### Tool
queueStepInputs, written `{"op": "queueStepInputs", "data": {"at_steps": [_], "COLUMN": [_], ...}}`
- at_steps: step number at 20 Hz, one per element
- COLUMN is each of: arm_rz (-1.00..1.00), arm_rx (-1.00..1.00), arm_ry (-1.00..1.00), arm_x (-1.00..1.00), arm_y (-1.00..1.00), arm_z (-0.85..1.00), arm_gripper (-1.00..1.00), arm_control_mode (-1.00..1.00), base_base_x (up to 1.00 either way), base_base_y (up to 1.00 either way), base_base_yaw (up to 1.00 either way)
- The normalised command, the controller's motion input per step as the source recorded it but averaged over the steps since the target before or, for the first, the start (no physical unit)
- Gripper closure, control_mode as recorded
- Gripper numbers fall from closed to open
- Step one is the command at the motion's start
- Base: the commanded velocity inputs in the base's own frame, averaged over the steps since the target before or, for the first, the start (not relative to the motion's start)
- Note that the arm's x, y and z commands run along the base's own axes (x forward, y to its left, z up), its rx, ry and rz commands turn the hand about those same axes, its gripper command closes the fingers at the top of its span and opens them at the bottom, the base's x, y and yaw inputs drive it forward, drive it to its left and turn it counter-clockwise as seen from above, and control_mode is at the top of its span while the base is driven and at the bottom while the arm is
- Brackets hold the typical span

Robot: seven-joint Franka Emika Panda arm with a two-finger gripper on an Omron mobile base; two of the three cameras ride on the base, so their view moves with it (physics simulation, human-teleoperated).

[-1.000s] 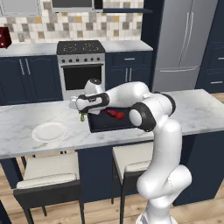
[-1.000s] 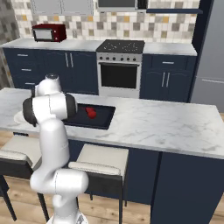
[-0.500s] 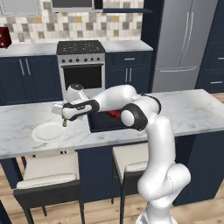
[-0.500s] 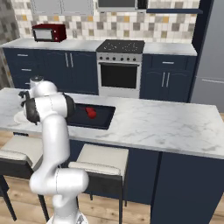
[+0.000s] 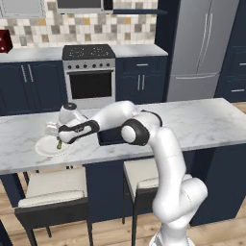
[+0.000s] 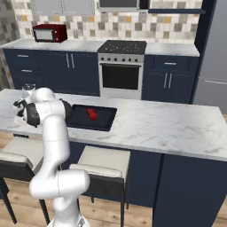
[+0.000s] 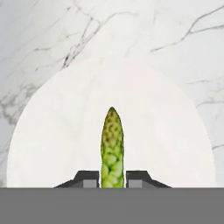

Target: Create a steak meal by picking up the steak and asparagus from the tray and placing them on the plate. Leave the tomato on the tray.

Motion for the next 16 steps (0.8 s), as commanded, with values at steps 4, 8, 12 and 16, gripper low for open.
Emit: {"op": "queueStepInputs", "data": {"at_steps": [4, 8, 12, 16], "arm_rz": [0.00, 0.00, 0.00, -0.01], "arm_rx": [0.00, 0.00, 0.00, 0.00], "arm_ry": [0.00, 0.00, 0.00, 0.00], "arm_x": [0.00, 0.03, 0.11, 0.10], "arm_y": [0.27, 0.14, -0.01, -0.09], "arm_z": [-0.52, -0.25, -0.03, 0.00], "arm_gripper": [1.00, -1.00, -1.00, -1.00], "arm_control_mode": [-1.00, -1.00, -1.00, -1.00], "base_base_x": [0.00, 0.00, 0.00, 0.00], "base_base_y": [0.00, 0.00, 0.00, 0.00], "base_base_yaw": [0.00, 0.00, 0.00, 0.00]}}
